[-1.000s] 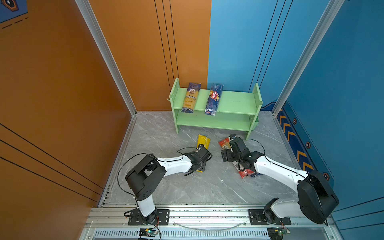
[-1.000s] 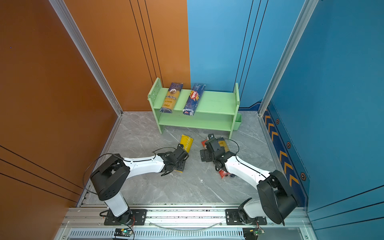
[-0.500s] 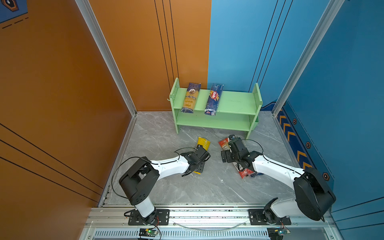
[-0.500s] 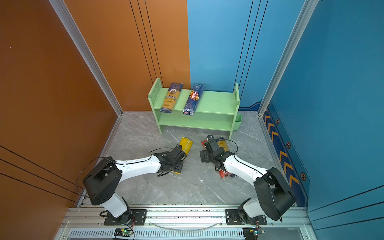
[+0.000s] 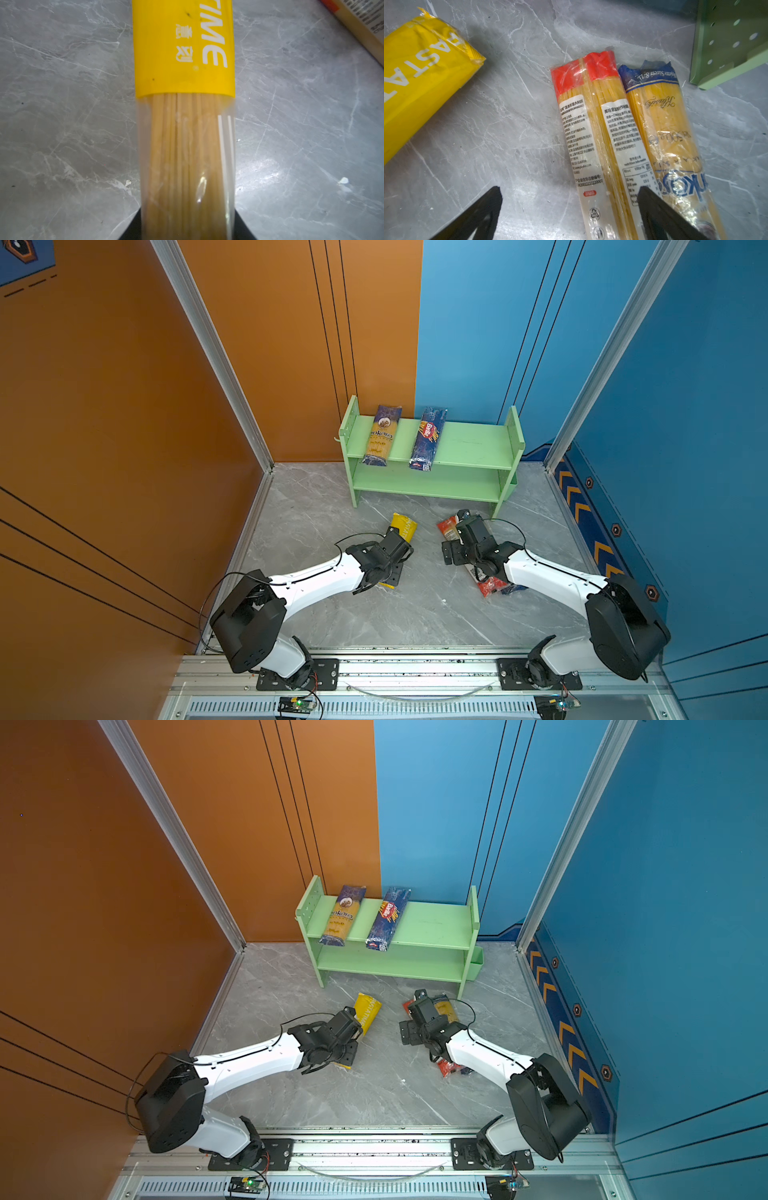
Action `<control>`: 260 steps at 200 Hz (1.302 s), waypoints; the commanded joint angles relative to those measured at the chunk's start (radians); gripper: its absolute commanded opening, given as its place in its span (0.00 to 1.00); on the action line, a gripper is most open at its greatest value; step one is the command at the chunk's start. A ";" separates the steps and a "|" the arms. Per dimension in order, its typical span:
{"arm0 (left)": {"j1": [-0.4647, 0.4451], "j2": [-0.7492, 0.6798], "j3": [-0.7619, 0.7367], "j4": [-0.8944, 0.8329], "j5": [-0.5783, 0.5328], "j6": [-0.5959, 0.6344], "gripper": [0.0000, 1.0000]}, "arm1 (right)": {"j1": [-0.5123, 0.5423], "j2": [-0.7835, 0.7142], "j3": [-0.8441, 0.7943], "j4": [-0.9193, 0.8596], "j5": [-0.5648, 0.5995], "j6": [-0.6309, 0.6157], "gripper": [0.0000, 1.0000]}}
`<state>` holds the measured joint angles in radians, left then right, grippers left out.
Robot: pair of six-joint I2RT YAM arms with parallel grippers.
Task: Place and organize the pasta boxes and bags onto the shelf
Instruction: 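Close the left gripper on the Pastatime bag's clear spaghetti end, then lift the Pastatime bag upright with the left gripper toward the shelf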
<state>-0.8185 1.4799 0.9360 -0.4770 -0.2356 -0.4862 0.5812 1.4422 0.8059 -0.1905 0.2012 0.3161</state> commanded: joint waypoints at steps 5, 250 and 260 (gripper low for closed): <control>0.011 -0.066 0.010 0.045 -0.050 0.019 0.00 | -0.006 0.014 0.026 -0.025 0.001 0.017 1.00; -0.103 -0.248 0.402 -0.107 -0.090 0.174 0.00 | -0.064 -0.014 -0.013 -0.061 0.004 0.052 1.00; -0.106 -0.244 0.419 -0.109 -0.099 0.176 0.00 | -0.065 -0.015 -0.015 -0.064 0.003 0.052 1.00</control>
<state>-0.9112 1.2495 1.2613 -0.6868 -0.2703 -0.3439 0.5251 1.4540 0.8082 -0.2253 0.2050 0.3496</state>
